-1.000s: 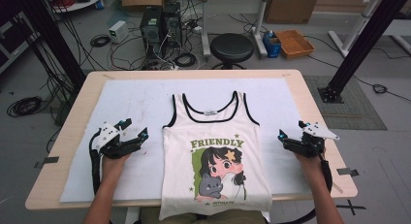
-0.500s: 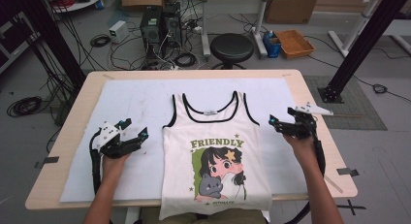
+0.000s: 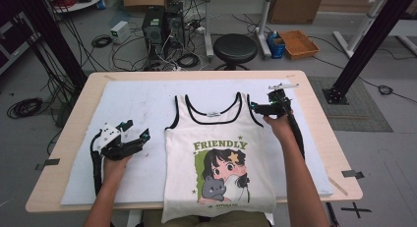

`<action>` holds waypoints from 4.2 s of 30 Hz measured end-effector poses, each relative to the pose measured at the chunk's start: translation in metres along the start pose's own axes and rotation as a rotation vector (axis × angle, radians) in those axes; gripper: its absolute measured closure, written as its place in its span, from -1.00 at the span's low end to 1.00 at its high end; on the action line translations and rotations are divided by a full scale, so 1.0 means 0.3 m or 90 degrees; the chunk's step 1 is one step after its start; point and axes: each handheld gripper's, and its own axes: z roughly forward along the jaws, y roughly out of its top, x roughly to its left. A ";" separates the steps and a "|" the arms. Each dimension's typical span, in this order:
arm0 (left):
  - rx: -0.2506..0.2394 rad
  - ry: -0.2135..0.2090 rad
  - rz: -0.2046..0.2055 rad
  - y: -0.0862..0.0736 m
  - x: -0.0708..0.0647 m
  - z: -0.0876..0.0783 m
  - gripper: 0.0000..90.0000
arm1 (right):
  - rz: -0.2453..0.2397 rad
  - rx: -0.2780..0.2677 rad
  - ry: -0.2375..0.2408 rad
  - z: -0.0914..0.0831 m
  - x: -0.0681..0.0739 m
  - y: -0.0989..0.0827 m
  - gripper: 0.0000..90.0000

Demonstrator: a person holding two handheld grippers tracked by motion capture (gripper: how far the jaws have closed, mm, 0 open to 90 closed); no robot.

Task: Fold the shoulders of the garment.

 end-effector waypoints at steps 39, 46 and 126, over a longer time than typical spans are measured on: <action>0.004 0.006 0.004 0.000 -0.004 0.002 -0.45 | -0.172 -0.002 0.239 -0.080 0.151 -0.134 0.90; 0.008 0.007 0.003 0.001 -0.003 0.005 -0.45 | -0.098 -0.035 0.197 -0.086 0.153 -0.092 -0.16; 0.337 -0.052 -0.017 0.122 -0.101 0.628 0.89 | -0.127 0.007 0.320 -0.188 0.102 -0.273 -0.11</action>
